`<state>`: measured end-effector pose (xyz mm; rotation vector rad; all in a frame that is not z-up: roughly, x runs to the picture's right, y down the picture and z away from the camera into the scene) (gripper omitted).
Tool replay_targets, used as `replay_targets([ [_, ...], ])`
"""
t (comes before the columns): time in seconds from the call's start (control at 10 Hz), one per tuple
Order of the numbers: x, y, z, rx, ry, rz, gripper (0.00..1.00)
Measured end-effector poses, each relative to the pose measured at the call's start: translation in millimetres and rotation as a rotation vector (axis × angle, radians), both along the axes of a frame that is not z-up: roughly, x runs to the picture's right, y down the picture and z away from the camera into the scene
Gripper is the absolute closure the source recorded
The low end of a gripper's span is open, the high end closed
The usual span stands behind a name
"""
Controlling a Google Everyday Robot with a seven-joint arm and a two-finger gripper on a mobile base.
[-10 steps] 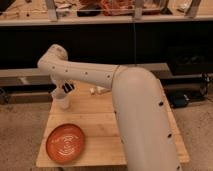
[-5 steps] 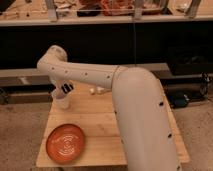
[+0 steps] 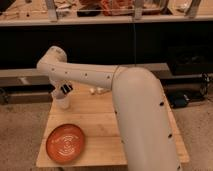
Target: Place the eraser in the ceramic cup
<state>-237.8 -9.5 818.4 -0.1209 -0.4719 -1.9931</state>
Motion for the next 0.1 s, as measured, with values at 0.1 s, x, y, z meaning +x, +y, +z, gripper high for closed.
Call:
replay_targets([
  [0.1,-1.1,1.0,-0.4,0.0,-0.003,-0.002,0.53],
])
